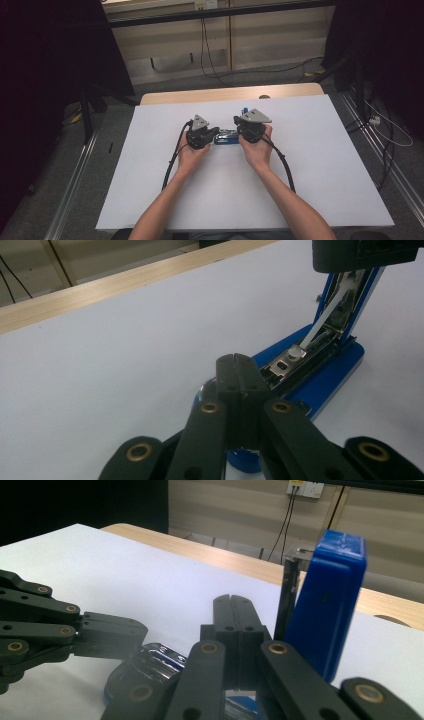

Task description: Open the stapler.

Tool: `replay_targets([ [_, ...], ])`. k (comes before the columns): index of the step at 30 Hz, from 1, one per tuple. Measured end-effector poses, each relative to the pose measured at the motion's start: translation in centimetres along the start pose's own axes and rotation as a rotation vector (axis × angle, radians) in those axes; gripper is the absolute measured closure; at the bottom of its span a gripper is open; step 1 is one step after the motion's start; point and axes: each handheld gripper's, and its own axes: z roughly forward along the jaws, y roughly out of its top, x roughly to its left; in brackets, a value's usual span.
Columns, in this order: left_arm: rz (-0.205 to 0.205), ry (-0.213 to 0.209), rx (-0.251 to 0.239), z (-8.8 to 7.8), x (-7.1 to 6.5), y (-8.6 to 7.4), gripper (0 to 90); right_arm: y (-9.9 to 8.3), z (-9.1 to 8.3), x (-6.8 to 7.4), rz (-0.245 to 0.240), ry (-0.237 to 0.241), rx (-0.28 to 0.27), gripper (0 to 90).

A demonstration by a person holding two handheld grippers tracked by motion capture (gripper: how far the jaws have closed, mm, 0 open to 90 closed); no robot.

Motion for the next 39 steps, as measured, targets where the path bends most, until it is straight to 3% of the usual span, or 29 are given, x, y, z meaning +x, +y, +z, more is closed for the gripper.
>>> replay_targets([
  [24, 0.002, 0.001, -0.001, 0.0, 0.0, 0.0, 90.0, -0.1, -0.6, -0.7, 0.008, -0.008, 0.004, 90.0],
  [39, 0.001, 0.000, -0.001, 0.0, 0.0, 0.0, 90.0, -1.0, -1.5, -2.5, 0.034, -0.012, 0.005, 90.0],
])
